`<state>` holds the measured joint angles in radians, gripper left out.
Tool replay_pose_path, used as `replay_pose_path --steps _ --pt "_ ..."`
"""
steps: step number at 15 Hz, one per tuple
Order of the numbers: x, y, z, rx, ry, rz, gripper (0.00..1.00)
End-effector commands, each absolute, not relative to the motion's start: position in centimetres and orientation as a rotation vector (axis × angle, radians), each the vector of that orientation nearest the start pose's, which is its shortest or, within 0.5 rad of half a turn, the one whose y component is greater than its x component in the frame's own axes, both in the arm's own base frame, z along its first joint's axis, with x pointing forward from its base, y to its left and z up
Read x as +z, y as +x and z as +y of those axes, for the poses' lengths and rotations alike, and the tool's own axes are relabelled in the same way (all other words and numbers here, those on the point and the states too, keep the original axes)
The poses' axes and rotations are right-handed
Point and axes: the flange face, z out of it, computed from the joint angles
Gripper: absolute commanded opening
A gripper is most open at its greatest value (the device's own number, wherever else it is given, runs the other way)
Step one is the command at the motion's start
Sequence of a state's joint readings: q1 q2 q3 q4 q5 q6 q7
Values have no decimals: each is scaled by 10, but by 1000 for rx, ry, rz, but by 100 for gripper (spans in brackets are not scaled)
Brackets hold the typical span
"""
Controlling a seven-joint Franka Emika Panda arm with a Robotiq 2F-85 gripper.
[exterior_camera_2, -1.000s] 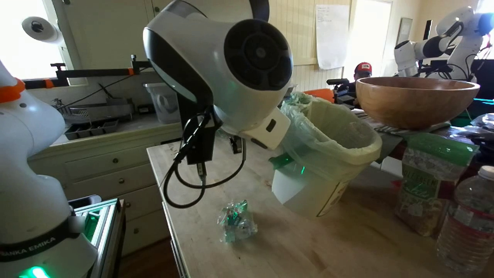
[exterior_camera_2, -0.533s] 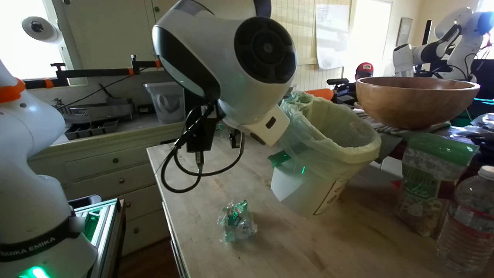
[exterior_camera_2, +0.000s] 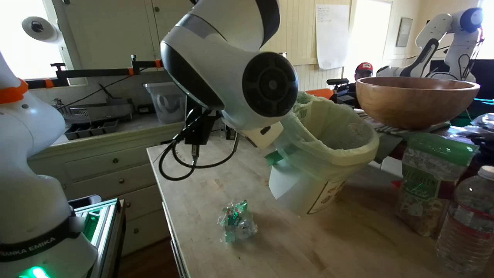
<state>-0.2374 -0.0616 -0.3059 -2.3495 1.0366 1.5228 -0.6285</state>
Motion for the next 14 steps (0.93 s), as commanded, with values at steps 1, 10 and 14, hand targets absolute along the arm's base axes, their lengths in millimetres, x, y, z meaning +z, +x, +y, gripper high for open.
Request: replay_pose_path --steps 1,10,14 --pt "372 430 -145 62 -1777 353 2" --pt "387 440 -130 -11 -1852 387 2" --pt "389 445 -120 -61 -1944 347 2"
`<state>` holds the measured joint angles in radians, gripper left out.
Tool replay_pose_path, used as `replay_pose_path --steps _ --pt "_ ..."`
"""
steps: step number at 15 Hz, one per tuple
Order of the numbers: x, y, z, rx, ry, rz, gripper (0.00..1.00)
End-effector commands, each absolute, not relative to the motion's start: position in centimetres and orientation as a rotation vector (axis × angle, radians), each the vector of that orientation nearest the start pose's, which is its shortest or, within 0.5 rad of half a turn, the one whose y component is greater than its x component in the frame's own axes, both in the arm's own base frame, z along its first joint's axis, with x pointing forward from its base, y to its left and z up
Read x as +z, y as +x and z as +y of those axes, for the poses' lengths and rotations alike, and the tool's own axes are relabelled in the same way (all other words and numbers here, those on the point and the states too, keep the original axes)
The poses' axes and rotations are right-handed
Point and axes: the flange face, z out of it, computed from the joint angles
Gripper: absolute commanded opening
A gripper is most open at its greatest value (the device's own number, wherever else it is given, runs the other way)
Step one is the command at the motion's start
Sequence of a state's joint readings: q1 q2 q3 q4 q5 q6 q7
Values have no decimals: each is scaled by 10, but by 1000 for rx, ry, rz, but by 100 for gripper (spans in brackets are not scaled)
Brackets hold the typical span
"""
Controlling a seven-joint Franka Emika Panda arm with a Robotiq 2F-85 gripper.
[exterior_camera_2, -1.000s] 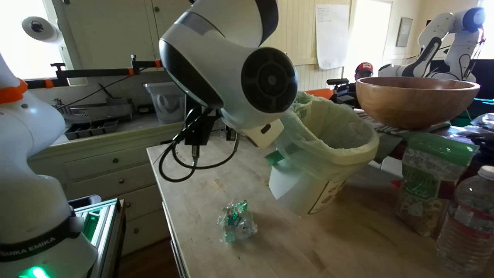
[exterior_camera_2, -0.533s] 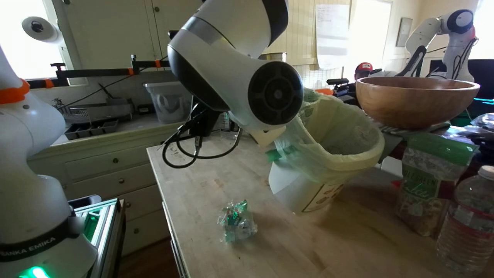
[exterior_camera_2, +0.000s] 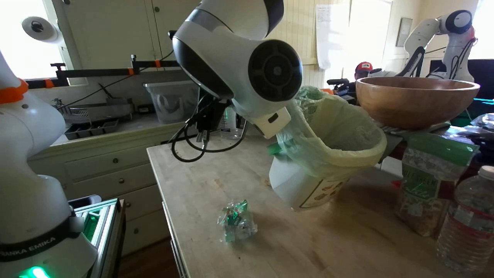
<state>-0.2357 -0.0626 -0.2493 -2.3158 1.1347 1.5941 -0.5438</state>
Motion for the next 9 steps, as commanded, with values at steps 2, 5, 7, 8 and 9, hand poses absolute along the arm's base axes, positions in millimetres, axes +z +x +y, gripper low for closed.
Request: replay_pose_path --steps 2,5,7,8,9 --pt "381 447 -119 -59 -2056 337 2" --pt "380 450 -119 -36 -2019 346 2" --pt "385 450 -119 -48 -1949 348 2" --pt "389 451 -119 -67 -1901 358 2" --pt "392 452 -118 -82 -1863 369 2"
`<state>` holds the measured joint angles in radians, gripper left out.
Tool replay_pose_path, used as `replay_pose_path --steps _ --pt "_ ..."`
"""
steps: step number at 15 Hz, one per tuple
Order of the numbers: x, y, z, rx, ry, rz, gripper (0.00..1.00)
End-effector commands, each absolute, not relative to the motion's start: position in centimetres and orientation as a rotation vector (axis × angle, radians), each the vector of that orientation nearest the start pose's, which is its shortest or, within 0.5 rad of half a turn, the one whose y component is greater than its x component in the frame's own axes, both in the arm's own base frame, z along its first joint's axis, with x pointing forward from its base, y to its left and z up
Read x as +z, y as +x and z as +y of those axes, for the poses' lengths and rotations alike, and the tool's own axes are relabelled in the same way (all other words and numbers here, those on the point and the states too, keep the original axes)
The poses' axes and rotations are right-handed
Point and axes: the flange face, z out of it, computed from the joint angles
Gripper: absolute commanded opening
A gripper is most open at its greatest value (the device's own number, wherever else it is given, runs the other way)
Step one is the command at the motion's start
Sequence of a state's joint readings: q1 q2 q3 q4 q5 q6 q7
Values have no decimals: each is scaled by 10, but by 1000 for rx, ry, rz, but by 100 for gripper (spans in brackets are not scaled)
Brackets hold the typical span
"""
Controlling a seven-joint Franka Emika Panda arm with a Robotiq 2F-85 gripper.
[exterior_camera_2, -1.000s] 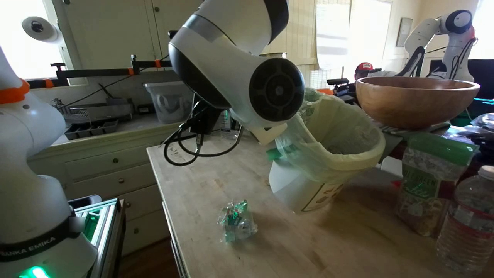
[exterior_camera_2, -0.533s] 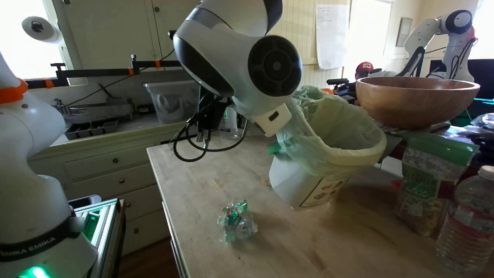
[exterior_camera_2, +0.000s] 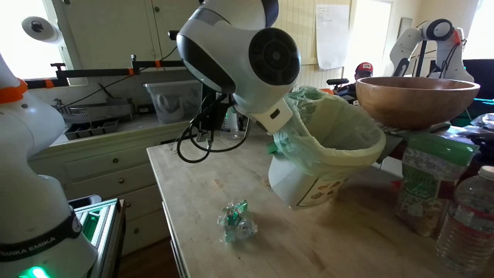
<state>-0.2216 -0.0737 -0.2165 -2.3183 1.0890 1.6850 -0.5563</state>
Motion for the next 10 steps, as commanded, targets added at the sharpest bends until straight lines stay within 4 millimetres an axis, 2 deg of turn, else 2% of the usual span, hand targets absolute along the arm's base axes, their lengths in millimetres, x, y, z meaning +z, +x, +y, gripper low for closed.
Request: replay_pose_path --steps 1,6,10 --pt "393 455 -116 -85 -1825 381 2" --pt "401 464 -107 -7 -1704 434 2" --pt "400 468 -98 109 -1610 487 2"
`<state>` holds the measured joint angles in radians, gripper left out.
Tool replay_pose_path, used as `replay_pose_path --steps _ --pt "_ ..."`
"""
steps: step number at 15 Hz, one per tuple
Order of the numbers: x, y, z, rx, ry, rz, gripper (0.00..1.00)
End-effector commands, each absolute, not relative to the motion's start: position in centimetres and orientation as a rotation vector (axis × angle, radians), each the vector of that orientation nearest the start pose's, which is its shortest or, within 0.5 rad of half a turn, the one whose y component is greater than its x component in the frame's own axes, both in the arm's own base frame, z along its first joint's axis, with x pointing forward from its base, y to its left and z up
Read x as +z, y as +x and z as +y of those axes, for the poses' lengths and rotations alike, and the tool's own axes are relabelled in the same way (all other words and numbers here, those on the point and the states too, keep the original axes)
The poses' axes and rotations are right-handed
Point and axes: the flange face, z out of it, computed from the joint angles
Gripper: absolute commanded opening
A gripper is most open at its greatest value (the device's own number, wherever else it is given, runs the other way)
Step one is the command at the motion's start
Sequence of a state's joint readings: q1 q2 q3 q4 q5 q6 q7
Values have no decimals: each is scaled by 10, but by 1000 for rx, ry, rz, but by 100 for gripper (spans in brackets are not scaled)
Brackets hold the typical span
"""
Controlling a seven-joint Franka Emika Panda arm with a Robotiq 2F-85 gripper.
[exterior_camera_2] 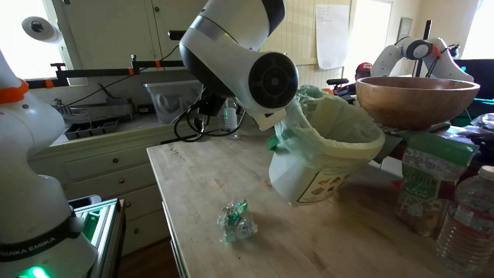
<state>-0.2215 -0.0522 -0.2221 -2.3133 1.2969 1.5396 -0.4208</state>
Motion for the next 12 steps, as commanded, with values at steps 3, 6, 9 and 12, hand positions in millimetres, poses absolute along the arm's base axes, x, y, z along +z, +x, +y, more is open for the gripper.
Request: replay_pose_path --steps 3,6,9,12 --pt "400 468 -93 166 -1573 523 2" --pt "393 471 -93 249 -1539 587 2" --pt "383 471 -95 307 -1497 633 2" --pt "375 471 -100 340 -1467 673 2"
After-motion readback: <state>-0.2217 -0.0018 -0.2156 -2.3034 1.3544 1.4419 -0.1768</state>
